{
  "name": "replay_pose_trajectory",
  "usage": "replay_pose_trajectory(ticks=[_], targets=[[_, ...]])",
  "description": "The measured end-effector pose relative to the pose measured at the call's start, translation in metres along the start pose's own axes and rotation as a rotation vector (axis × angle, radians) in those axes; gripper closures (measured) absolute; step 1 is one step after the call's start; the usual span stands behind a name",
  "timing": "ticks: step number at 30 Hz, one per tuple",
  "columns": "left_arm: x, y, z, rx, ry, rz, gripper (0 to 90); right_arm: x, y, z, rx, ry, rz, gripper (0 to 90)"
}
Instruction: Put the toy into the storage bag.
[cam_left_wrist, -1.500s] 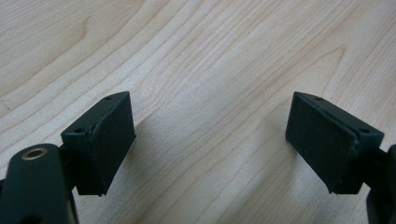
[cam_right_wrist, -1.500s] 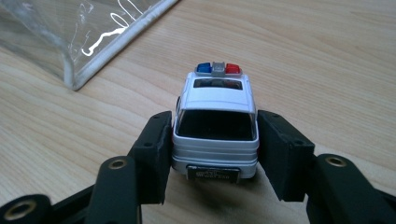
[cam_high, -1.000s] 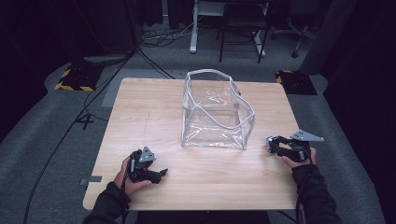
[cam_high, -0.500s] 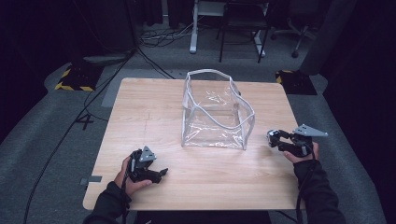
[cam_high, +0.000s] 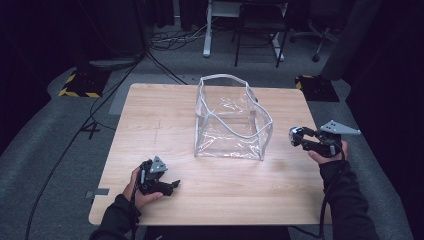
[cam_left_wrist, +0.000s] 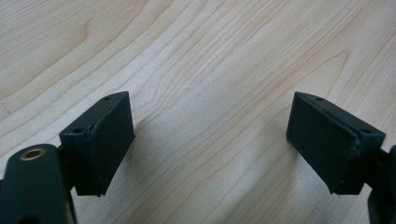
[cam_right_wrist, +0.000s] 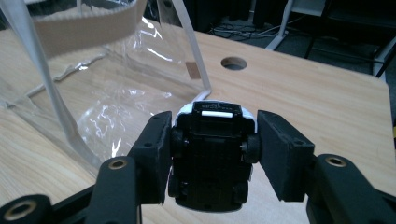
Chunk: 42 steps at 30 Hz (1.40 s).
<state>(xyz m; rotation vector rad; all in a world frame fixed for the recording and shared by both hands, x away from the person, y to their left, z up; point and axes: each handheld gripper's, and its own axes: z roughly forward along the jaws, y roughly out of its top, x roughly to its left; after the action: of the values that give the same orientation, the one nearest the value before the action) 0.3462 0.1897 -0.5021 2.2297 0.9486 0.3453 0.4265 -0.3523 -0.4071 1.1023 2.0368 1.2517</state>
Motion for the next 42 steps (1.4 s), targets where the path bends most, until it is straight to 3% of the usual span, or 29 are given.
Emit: replay_pose_trajectory(ticks=[9, 22, 42], targets=[[0.0, 0.0, 0.0, 0.0, 0.0, 0.0, 15.4, 0.003, 0.036, -0.006, -0.043, 0.016, -0.034, 47.8], [0.0, 0.0, 0.0, -0.001, 0.0, -0.001, 15.4, 0.019, 0.099, -0.01, -0.13, 0.057, -0.08, 47.8], [0.0, 0.0, 0.0, 0.0, 0.0, 0.0, 15.4, 0.037, 0.142, -0.008, -0.183, 0.105, -0.112, 47.8]])
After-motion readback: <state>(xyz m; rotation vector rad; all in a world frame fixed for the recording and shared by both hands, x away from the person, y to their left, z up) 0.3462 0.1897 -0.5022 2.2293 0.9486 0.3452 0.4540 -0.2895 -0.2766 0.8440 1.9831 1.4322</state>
